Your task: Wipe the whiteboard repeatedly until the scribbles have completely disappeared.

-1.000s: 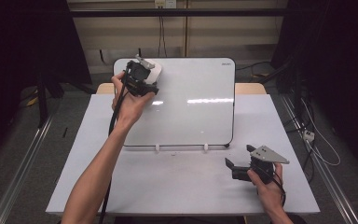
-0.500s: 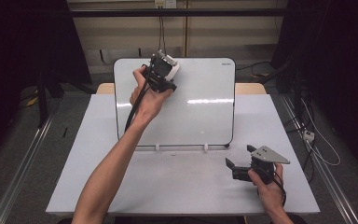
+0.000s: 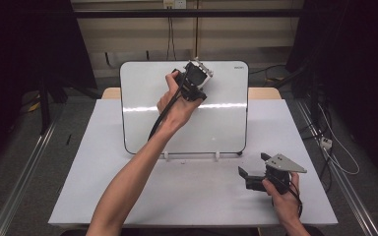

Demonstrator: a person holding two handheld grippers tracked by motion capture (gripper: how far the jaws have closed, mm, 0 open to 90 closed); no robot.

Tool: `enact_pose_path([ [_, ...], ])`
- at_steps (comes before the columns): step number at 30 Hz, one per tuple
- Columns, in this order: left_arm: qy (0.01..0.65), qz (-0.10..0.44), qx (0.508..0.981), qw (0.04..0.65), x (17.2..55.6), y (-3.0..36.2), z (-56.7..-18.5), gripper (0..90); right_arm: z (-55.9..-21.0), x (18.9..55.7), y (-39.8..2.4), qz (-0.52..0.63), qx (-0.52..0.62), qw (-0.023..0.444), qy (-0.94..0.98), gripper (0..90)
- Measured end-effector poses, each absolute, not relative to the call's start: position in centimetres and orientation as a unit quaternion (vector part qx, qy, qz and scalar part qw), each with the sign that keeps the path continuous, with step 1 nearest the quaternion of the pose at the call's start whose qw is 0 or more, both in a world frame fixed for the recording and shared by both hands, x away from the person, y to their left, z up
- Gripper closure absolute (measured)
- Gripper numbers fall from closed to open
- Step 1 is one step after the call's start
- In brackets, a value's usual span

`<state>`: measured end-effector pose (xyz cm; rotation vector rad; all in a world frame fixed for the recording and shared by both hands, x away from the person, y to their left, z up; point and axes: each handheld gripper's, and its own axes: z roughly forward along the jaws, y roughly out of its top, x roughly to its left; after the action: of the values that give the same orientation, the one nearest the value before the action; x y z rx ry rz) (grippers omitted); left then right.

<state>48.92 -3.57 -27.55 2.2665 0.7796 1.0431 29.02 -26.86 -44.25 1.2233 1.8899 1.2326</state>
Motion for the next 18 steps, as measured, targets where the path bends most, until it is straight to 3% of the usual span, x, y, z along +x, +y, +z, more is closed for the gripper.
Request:
enact_pose_path([
  [18, 0.293, 0.328, 0.820, 0.367, 48.2, 0.2, -27.1, 31.3, -44.2, 29.0, -26.8, 0.459, 0.457, 0.284, 0.707, 4.4],
])
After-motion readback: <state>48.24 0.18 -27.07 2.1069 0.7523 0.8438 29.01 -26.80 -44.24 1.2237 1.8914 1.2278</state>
